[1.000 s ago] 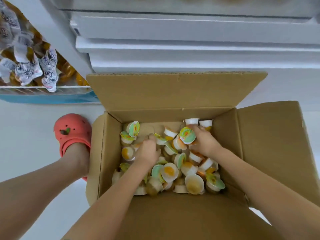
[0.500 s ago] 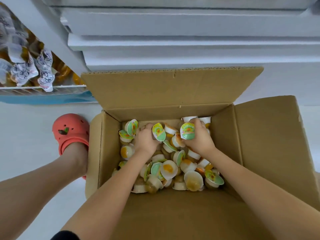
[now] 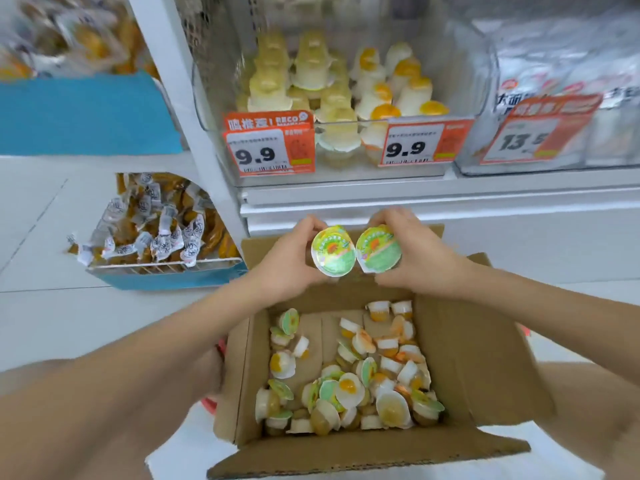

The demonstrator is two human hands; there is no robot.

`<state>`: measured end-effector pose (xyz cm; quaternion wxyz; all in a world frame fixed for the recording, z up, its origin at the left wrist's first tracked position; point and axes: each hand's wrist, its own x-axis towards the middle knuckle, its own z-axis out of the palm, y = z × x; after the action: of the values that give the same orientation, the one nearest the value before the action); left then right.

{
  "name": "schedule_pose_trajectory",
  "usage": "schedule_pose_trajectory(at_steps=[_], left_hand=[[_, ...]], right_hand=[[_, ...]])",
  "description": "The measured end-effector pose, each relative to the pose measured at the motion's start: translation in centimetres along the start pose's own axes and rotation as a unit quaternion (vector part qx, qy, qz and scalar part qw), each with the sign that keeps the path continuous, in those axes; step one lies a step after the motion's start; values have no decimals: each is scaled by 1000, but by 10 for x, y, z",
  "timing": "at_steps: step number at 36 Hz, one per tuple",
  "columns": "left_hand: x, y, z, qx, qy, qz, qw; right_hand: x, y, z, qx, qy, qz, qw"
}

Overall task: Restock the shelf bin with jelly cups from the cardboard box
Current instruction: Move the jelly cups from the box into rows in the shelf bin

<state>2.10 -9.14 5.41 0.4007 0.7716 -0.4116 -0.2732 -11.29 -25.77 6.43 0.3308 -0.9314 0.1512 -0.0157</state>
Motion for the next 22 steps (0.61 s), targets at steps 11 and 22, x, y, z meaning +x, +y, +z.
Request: schedule_pose_trajectory(at_steps=[11, 22], left_hand=[[-12, 74, -37, -131, 61, 26, 989], [-3, 92, -63, -76, 31, 18, 996]], right_hand=[[-11, -52, -56, 26, 108, -135, 985], [-1, -53, -68, 99, 73, -140, 983]])
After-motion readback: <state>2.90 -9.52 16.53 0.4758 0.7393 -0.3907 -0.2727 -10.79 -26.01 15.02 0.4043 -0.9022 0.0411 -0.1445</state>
